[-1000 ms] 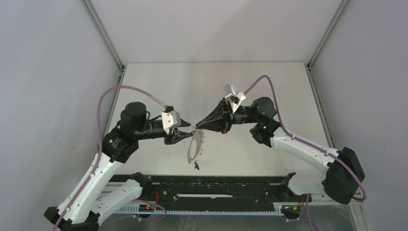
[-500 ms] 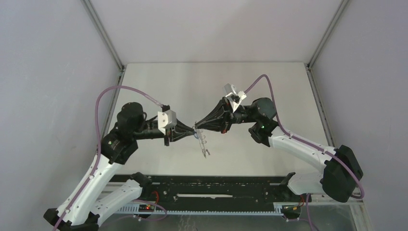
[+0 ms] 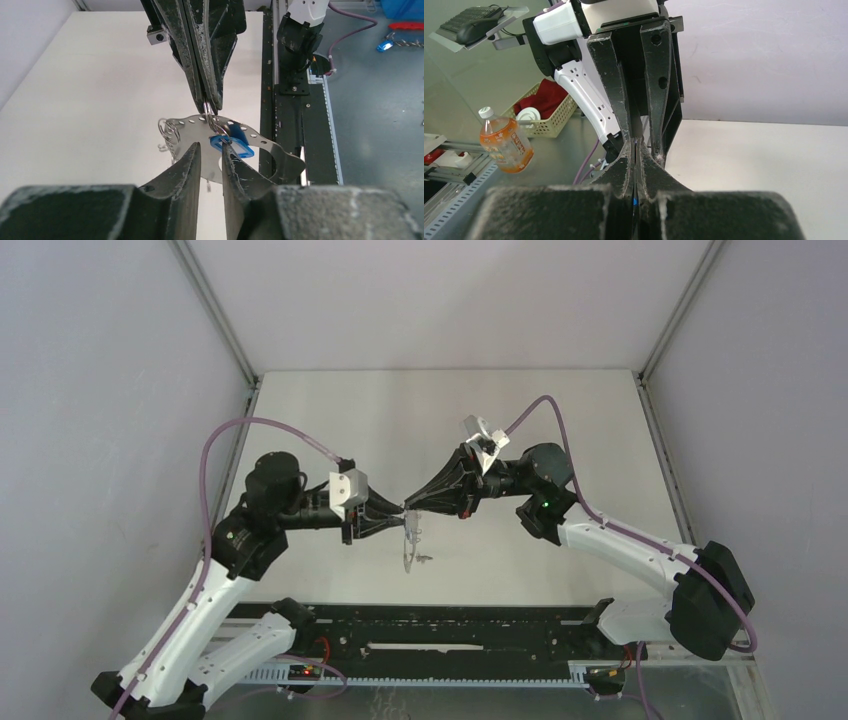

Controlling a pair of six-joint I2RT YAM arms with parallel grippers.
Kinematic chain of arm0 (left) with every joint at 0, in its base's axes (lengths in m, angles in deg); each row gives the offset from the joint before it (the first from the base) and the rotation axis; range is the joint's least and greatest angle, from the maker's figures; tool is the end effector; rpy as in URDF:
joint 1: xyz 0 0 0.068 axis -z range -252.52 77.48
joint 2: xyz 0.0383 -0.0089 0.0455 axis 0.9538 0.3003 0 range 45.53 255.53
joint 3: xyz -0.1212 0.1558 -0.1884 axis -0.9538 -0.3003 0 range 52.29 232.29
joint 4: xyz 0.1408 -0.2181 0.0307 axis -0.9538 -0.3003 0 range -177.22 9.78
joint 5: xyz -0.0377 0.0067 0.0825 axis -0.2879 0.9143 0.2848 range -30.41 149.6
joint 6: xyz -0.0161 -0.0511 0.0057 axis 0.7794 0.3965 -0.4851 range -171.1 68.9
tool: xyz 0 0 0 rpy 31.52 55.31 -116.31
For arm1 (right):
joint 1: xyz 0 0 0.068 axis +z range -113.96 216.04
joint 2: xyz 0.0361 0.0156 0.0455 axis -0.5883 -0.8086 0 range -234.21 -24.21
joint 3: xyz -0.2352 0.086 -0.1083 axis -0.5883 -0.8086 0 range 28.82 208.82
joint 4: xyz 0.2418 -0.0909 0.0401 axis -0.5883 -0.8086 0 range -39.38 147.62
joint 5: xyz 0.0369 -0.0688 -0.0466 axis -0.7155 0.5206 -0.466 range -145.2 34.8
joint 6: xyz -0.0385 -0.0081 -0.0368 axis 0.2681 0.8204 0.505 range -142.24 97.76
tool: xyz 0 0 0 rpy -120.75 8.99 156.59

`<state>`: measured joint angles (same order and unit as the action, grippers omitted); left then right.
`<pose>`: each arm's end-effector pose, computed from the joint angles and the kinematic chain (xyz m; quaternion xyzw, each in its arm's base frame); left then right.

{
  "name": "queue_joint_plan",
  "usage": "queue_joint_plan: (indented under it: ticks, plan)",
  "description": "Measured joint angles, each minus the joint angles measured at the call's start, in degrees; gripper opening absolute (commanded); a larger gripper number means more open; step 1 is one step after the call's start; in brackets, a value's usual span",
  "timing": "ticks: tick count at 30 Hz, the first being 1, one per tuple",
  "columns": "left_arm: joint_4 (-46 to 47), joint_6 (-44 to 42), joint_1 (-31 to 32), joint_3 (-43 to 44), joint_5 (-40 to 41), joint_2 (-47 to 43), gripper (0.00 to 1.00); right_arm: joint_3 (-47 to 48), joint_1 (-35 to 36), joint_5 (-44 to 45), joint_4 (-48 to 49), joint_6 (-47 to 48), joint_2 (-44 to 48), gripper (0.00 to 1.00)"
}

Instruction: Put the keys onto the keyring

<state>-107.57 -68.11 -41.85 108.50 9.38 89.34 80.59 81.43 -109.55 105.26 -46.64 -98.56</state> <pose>0.1144 -0.0998 0.3825 0.5267 0.5524 -0.3997 0.5076 0.1788 0.2222 0.3692 -0.4659 0.3994 0.6305 0.4753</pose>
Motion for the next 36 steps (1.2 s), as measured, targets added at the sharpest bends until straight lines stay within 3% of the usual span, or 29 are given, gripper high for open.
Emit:
queue_joint_plan:
  ticks: [3, 9, 32, 33, 36]
  plan:
    - [-0.7, -0.1, 0.0, -0.2, -0.1, 0.1, 0.25, 0.0, 0.0, 0.0, 0.0, 0.0, 0.0, 0.0]
    - [-0.9, -0.4, 0.0, -0.2, -0.7, 1.4, 0.01, 0.0, 0.1, 0.0, 0.0, 0.0, 0.0, 0.0]
    - [2.0, -1.9, -0.1, -0.2, 0.1, -1.3, 0.0, 0.0, 0.6, 0.0, -6.1, 2.3, -0.4, 0.0]
    - [1.9, -2.1, -0.1, -0.2, 0.3, -1.3, 0.05, 0.0, 0.5, 0.0, -6.2, 2.3, -0.4, 0.0]
    - [1.5, -3.1, -0.1, -0.2, 1.2, -1.5, 0.42, 0.0, 0.2, -0.1, -6.7, 2.4, -0.3, 0.0]
